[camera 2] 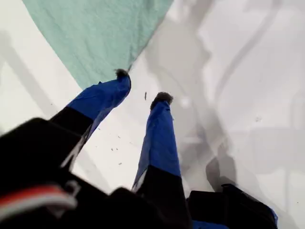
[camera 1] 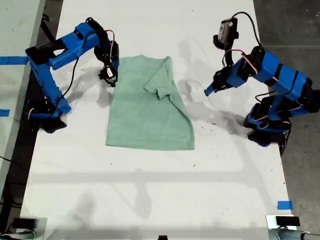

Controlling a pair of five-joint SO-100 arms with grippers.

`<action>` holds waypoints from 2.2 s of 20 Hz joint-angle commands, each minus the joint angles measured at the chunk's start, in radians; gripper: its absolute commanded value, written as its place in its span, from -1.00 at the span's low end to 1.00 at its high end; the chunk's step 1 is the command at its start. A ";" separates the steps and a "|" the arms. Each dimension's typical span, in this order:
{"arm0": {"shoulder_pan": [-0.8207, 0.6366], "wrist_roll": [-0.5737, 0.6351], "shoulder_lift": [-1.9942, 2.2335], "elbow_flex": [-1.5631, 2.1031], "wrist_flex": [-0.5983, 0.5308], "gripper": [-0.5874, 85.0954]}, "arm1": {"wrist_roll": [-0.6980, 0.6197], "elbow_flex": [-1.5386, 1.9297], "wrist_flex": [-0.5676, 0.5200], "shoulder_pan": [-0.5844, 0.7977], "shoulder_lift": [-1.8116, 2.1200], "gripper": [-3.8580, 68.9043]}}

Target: Fold tshirt

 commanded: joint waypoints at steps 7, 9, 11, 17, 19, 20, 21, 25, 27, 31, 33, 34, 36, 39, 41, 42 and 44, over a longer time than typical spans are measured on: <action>0.184 -0.034 -0.250 -0.543 0.061 -0.98 | -0.003 -0.008 -0.038 0.005 0.028 -0.54; 0.187 -0.021 -0.288 -0.545 0.028 -0.97 | 0.002 -0.009 -0.041 -0.002 0.020 -0.54; 0.199 0.011 -0.316 -0.546 -0.012 -0.67 | 0.005 -0.009 -0.044 -0.005 0.015 -0.54; 0.235 0.061 -0.233 -0.546 -0.032 -0.18 | 0.017 -0.009 -0.066 -0.020 -0.011 -0.54; 0.219 0.035 -0.173 -0.538 0.032 -0.19 | 0.018 -0.012 -0.067 -0.026 -0.015 -0.54; 0.216 0.021 -0.140 -0.526 0.078 -0.19 | 0.021 -0.015 -0.060 -0.031 -0.015 -0.54; 0.222 0.014 -0.095 -0.494 0.106 -0.19 | 0.026 -0.020 -0.054 -0.037 -0.014 -0.54; 0.302 -0.092 0.101 -0.347 0.193 -0.20 | 0.044 -0.026 -0.031 -0.081 -0.009 -0.54; 0.383 -0.172 0.247 -0.202 0.155 -0.20 | 0.060 -0.029 -0.025 -0.110 -0.008 -0.56; 0.588 -0.403 0.618 0.216 -0.061 -0.21 | 0.103 -0.026 -0.018 -0.179 -0.008 -0.62; 0.704 -0.518 0.764 0.374 -0.167 -0.23 | 0.135 -0.017 -0.018 -0.219 -0.011 -0.62; 0.750 -0.574 0.799 0.425 -0.181 -0.23 | 0.150 -0.015 -0.018 -0.241 -0.018 -0.62; 0.815 -0.660 0.862 0.540 -0.232 -0.23 | 0.184 -0.009 -0.021 -0.288 -0.049 -0.62; 0.871 -0.735 0.920 0.649 -0.281 -0.25 | 0.270 0.011 -0.051 -0.379 -0.098 -0.23; 0.899 -0.753 0.910 0.652 -0.282 -0.26 | 0.342 0.046 -0.075 -0.428 -0.114 -0.01; 0.907 -0.759 0.896 0.652 -0.284 -0.26 | 0.373 0.067 -0.100 -0.451 -0.120 0.01; 0.917 -0.773 0.870 0.653 -0.288 -0.26 | 0.442 0.097 -0.137 -0.488 -0.158 0.05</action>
